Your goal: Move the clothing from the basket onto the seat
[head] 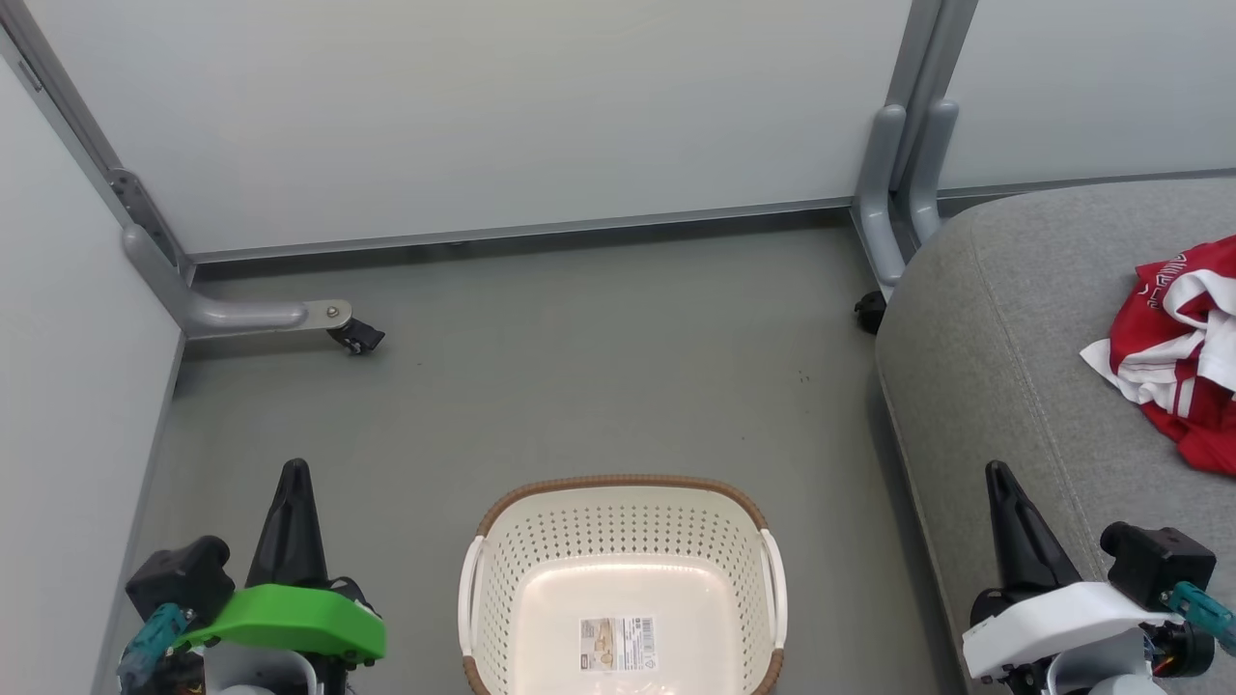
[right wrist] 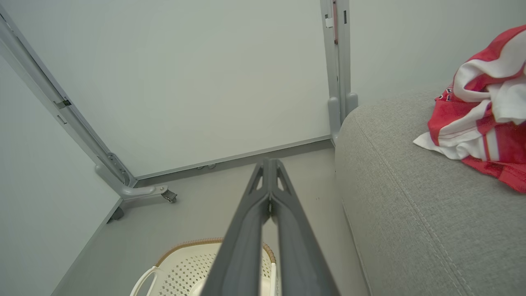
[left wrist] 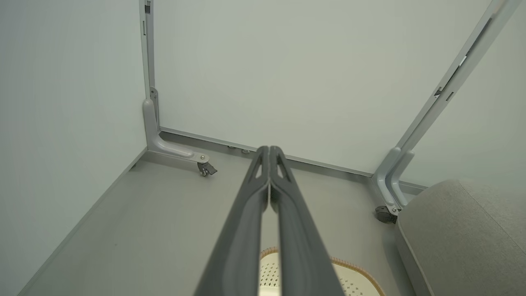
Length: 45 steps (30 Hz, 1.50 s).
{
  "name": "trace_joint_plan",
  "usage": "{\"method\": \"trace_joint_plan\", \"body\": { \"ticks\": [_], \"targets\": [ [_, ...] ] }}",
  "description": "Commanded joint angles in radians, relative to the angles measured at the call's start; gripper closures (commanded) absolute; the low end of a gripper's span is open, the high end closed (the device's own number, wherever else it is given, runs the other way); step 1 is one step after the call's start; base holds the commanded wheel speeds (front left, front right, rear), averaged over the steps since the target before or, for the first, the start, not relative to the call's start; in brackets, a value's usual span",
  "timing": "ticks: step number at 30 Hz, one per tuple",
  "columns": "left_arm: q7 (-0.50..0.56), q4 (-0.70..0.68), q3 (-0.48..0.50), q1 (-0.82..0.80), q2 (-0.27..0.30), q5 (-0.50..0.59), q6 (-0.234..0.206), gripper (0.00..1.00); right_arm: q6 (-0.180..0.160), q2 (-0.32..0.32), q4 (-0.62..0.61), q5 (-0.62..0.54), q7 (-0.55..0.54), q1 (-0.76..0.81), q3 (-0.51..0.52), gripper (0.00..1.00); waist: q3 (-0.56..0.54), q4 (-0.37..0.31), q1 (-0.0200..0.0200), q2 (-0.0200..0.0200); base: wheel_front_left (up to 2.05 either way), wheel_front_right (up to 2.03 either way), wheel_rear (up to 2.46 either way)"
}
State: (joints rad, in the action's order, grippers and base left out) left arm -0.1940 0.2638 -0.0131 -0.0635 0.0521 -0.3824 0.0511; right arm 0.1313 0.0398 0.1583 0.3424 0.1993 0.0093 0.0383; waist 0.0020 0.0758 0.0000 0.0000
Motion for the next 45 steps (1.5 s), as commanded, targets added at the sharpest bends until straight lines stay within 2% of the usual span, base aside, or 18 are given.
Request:
{"method": "trace_joint_plan", "body": {
  "ticks": [1,26,45],
  "targets": [
    [0.008,-0.018,0.008,-0.015,0.002,-0.046,0.007,1.00,0.000,0.005,-0.010,0.048,-0.010,-0.026,0.006,1.00,0.000,-0.001,0.0000,0.0000,0.00,0.00,0.00],
    [0.104,-0.022,0.045,-0.028,0.001,-0.431,0.032,1.00,0.000,0.008,0.020,0.445,-0.109,-0.059,0.029,1.00,0.000,-0.018,0.0000,0.0000,0.00,0.00,0.00],
    [0.164,-0.022,0.070,-0.036,0.001,-0.661,0.047,1.00,0.000,0.010,0.039,0.683,-0.168,-0.078,0.043,1.00,0.000,-0.030,0.0000,0.0000,0.00,0.00,0.00]
  ]
}}
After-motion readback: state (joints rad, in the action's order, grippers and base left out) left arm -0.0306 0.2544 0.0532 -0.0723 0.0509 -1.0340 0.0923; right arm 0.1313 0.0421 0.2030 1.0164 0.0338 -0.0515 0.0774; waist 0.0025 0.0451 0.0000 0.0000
